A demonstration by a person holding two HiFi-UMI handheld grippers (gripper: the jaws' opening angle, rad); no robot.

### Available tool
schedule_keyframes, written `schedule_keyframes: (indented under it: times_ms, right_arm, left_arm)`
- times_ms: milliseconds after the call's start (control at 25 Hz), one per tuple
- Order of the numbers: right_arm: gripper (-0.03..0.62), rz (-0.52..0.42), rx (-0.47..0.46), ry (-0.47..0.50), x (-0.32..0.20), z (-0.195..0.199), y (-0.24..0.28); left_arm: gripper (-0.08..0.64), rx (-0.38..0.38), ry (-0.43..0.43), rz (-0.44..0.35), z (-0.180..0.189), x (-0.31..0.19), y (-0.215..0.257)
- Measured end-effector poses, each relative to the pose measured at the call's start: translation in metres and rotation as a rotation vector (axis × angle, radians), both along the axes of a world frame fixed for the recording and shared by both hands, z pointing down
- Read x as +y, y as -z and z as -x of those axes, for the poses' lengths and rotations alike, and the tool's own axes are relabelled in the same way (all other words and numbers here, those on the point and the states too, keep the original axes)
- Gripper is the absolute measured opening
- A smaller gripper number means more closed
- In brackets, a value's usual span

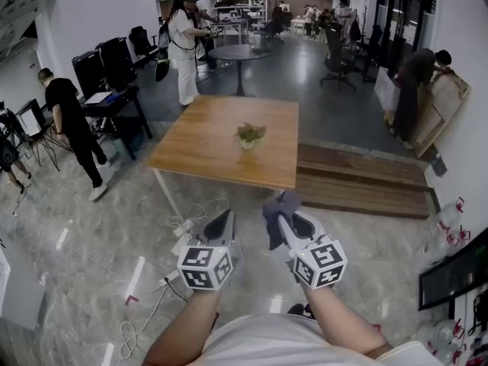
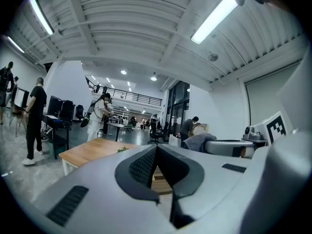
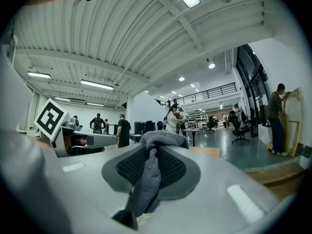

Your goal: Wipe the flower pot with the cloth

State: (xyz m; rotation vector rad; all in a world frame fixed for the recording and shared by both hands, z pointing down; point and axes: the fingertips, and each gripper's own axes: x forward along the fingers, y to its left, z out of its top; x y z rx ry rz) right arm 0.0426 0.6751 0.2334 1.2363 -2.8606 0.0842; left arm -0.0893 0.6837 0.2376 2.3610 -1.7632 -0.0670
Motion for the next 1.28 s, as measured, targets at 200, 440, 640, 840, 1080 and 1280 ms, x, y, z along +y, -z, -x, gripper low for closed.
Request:
schedule_keyframes:
  times_ms: [200, 440, 640, 840, 1080, 1280]
  right_arm:
    - [0.066, 0.004, 0.004, 0.011, -0.01, 0.003, -0.004]
    - [0.066, 0.014, -0.012, 0.007, -0.059, 0.003, -0.015]
    - [0.066, 0.046, -0.033, 0.012, -0.121, -0.009, -0.03]
    - [0.066, 0.073, -0.041, 0.031, -0.219, -0.012, -0.055]
    - [0.066, 0.127, -0.038, 0.077, -0.355, -0.028, -0.072]
    - [0.066, 0.17, -0.03, 0.13, -0.449, -0.041, -0.079]
  left_arm:
    - [0.006, 0.004, 0.012, 0.02, 0.005, -0.01, -0.008]
    - [0.006, -0.006, 0.023, 0.03, 0.009, -0.053, -0.019]
    - [0.006, -0.022, 0.039, 0.069, 0.001, -0.112, -0.035]
    - [0.006, -0.036, 0.055, 0.099, -0.002, -0.206, -0.057]
    - [0.006, -0.059, 0.095, 0.168, -0.011, -0.339, -0.08]
    - [0.006, -0.038, 0.151, 0.244, -0.013, -0.427, -0.1]
